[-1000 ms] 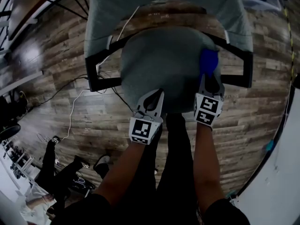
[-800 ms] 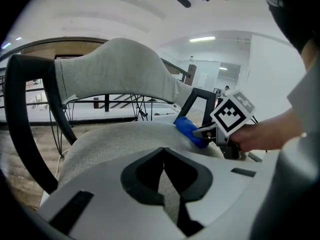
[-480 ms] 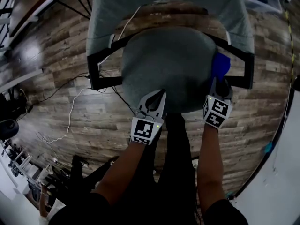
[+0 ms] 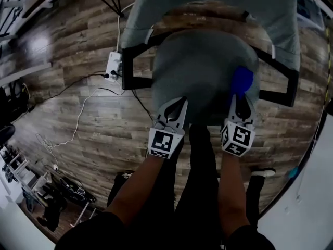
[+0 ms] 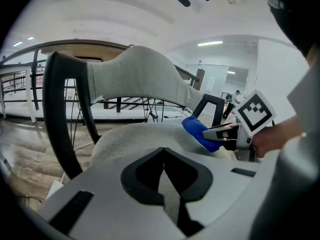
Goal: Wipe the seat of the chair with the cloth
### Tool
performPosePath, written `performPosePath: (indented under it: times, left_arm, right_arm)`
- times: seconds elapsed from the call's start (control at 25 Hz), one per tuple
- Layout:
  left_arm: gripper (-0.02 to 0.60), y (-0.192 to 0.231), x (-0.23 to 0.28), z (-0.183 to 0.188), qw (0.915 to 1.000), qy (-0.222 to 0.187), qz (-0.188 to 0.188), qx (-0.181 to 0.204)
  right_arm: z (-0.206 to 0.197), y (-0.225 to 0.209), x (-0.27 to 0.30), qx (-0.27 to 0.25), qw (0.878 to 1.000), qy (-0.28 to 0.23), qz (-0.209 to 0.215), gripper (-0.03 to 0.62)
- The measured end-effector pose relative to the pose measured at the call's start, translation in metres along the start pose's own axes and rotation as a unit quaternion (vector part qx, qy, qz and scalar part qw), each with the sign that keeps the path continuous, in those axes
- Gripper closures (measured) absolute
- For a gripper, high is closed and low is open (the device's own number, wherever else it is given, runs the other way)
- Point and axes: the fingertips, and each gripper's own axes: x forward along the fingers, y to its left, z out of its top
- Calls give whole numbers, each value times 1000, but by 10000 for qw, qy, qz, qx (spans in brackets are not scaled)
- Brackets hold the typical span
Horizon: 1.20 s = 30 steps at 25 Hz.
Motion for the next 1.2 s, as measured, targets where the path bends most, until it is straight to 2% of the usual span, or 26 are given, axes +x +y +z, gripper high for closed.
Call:
performPosePath:
  times: [0.32, 0.64, 0.8, 1.2]
  left_arm:
    - [575, 38, -34, -15, 9990, -22, 354, -285]
    - [575, 76, -66, -31, 9968, -75, 617, -504]
    - [575, 92, -76, -39, 9960, -111, 696, -558]
    - [575, 118, -97, -64, 9934, -68, 875, -738]
  right_arm:
    - [-3, 104, -3, -224, 9964, 75, 818, 502]
    - [-17, 200, -8, -488, 9858, 228, 1593, 502]
    - [-25, 228, -9, -428, 9831, 281, 1755, 502]
    - [-43, 293, -6, -680, 9764, 431, 2003, 502]
